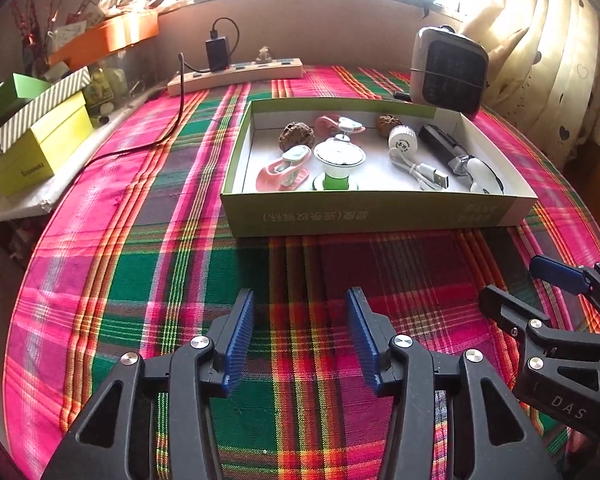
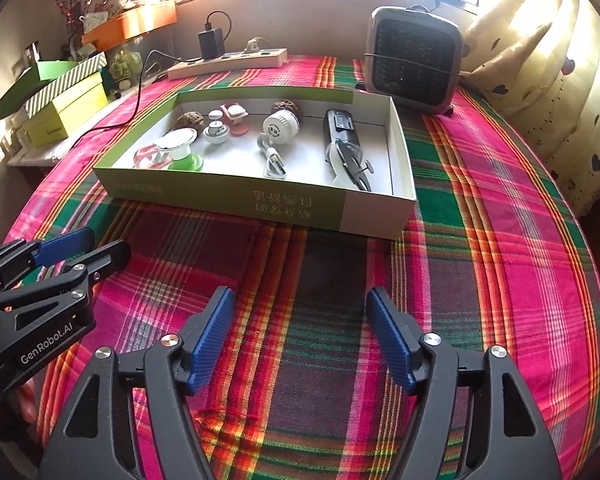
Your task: Organize objects
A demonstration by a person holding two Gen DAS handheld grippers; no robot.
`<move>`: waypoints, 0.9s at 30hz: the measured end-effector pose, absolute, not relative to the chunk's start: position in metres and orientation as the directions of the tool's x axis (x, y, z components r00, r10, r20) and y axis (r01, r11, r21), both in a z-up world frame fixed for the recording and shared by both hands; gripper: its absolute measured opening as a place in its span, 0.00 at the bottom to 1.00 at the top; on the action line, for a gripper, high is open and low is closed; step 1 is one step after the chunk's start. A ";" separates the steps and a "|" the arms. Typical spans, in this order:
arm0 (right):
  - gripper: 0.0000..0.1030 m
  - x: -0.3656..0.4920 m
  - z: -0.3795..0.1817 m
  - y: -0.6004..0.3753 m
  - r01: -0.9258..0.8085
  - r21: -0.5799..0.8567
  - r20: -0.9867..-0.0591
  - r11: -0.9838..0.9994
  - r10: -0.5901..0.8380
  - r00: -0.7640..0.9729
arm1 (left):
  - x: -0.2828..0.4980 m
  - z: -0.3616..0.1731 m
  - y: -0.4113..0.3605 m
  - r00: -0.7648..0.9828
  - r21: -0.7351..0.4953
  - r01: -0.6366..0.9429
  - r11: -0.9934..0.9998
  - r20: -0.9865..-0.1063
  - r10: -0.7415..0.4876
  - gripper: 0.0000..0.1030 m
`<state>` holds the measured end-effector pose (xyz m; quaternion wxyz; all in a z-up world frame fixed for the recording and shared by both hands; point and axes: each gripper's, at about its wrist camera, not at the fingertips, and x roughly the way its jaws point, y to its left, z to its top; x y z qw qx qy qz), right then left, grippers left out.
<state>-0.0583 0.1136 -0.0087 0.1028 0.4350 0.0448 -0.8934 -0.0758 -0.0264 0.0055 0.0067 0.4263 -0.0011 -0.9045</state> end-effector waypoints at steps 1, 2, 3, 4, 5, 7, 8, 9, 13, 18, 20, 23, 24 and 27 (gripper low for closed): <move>0.68 -0.058 -0.009 0.114 0.221 0.010 -0.787 -0.975 -0.144 -0.600 | -0.076 0.005 -0.026 -0.636 0.006 0.011 -1.000 -0.771 -0.011 0.44; 0.69 -0.058 -0.009 0.114 0.219 0.010 -0.787 -0.976 -0.143 -0.600 | -0.076 0.005 -0.026 -0.636 0.002 0.012 -1.000 -0.771 -0.009 0.45; 0.70 -0.059 -0.009 0.114 0.217 0.009 -0.787 -0.976 -0.141 -0.600 | -0.075 0.006 -0.027 -0.636 0.001 0.011 -1.000 -0.771 -0.008 0.45; 0.70 -0.058 -0.009 0.115 0.215 0.010 -0.788 -0.977 -0.140 -0.600 | -0.075 0.006 -0.027 -0.636 0.004 0.011 -1.000 -0.771 -0.010 0.45; 0.71 -0.059 -0.009 0.115 0.212 0.010 -0.788 -0.977 -0.138 -0.600 | -0.075 0.006 -0.027 -0.636 0.004 0.011 -1.000 -0.771 -0.010 0.45; 0.72 -0.059 -0.009 0.116 0.207 0.008 -0.789 -0.978 -0.134 -0.600 | -0.076 0.006 -0.027 -0.636 0.004 0.012 -1.000 -0.771 -0.011 0.45; 0.72 -0.059 -0.009 0.117 0.206 0.010 -0.789 -0.979 -0.134 -0.599 | -0.076 0.006 -0.027 -0.636 0.004 0.013 -1.000 -0.771 -0.011 0.46; 0.72 -0.059 -0.009 0.117 0.204 0.009 -0.789 -0.979 -0.132 -0.600 | -0.076 0.006 -0.027 -0.636 0.001 0.015 -1.000 -0.772 -0.010 0.46; 0.75 -0.060 -0.009 0.119 0.203 0.005 -0.791 -0.979 -0.129 -0.598 | -0.077 0.005 -0.026 -0.634 0.000 0.016 -1.000 -0.773 -0.010 0.51; 0.78 -0.061 -0.010 0.121 0.196 0.010 -0.793 -0.981 -0.127 -0.596 | -0.077 0.005 -0.024 -0.634 0.000 0.016 -1.000 -0.773 -0.010 0.51; 0.78 -0.061 -0.010 0.121 0.197 0.008 -0.793 -0.980 -0.126 -0.596 | -0.077 0.005 -0.024 -0.634 0.001 0.016 -1.000 -0.773 -0.011 0.51; 0.79 -0.062 -0.010 0.121 0.199 0.009 -0.793 -0.980 -0.128 -0.595 | -0.077 0.005 -0.024 -0.634 0.000 0.016 -1.000 -0.773 -0.010 0.51; 0.79 -0.062 -0.010 0.121 0.199 0.009 -0.793 -0.980 -0.128 -0.595 | -0.077 0.005 -0.024 -0.634 0.000 0.016 -1.000 -0.773 -0.010 0.51; 0.79 -0.062 -0.010 0.121 0.199 0.009 -0.793 -0.980 -0.128 -0.595 | -0.077 0.005 -0.024 -0.634 0.000 0.016 -1.000 -0.773 -0.010 0.51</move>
